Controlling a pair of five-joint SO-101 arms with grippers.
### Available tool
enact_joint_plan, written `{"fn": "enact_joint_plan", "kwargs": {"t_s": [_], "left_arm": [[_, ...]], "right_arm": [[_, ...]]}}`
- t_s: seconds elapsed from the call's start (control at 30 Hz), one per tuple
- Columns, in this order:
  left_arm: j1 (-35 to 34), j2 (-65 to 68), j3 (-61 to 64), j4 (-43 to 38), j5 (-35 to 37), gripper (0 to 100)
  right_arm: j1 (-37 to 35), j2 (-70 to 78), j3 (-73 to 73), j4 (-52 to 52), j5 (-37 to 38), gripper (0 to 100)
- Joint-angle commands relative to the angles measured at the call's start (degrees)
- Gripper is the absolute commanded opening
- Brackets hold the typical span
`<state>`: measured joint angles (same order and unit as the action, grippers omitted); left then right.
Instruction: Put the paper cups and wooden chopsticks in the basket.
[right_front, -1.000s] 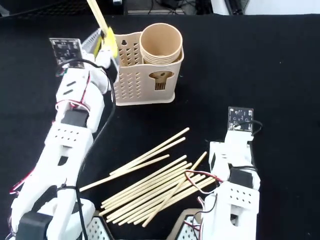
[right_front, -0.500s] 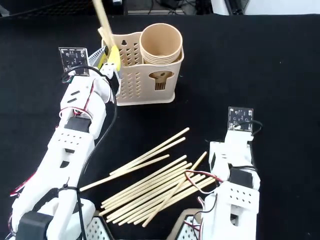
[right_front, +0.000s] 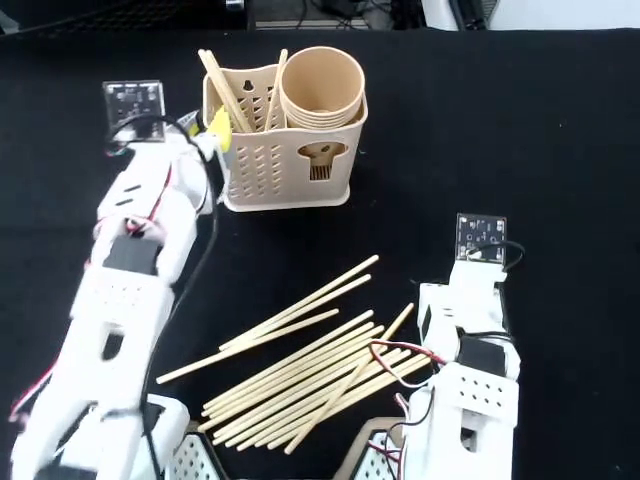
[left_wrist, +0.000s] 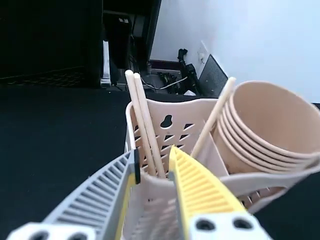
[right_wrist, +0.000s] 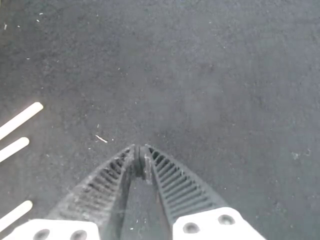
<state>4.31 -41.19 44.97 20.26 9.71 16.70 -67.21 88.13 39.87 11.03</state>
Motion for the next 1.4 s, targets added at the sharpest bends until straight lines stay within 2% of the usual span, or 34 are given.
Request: {"fn": "enact_joint_plan", "kwargs": {"t_s": [0.0, 0.1, 0.2, 0.27, 0.33, 0.43, 0.57, 0.73, 1.23, 1.37], "left_arm": [[-0.1, -12.8, -3.2, 14.1, 0.4, 13], [2.7, -20.3, -2.9, 27.3, -2.7, 13], [7.5, -22.7, 0.8, 37.3, -14.3, 13], [10.6, -22.1, 4.5, 41.6, -21.1, 13], [12.9, -20.6, 8.7, 43.4, -24.4, 13], [14.5, -17.2, 14.5, 43.3, -25.4, 14], [14.5, -11.6, 20.3, 40.0, -32.3, 25], [15.1, -5.0, 23.2, 38.1, -39.1, 23], [15.0, 11.8, 20.3, 32.9, -39.4, 23], [15.1, 13.5, 19.3, 33.0, -39.4, 13]], "right_arm": [[0.8, -0.7, -0.1, -1.6, 0.3, 1.5], [0.8, -0.7, -0.1, -1.6, 0.3, 1.5], [0.8, -0.7, -0.1, -1.6, 0.3, 1.5], [0.8, -0.7, -0.1, -1.6, 0.3, 1.5], [0.8, -0.7, -0.1, -1.6, 0.3, 1.5], [0.8, -0.7, -0.1, -1.6, 0.4, 1.5], [0.8, -0.7, -0.1, -1.6, 0.4, 1.5], [0.8, -0.7, -0.1, -1.6, 0.4, 1.5], [0.8, -0.7, -0.1, -1.7, 0.3, 1.5], [0.8, -0.7, -0.1, -1.7, 0.3, 1.5]]}}
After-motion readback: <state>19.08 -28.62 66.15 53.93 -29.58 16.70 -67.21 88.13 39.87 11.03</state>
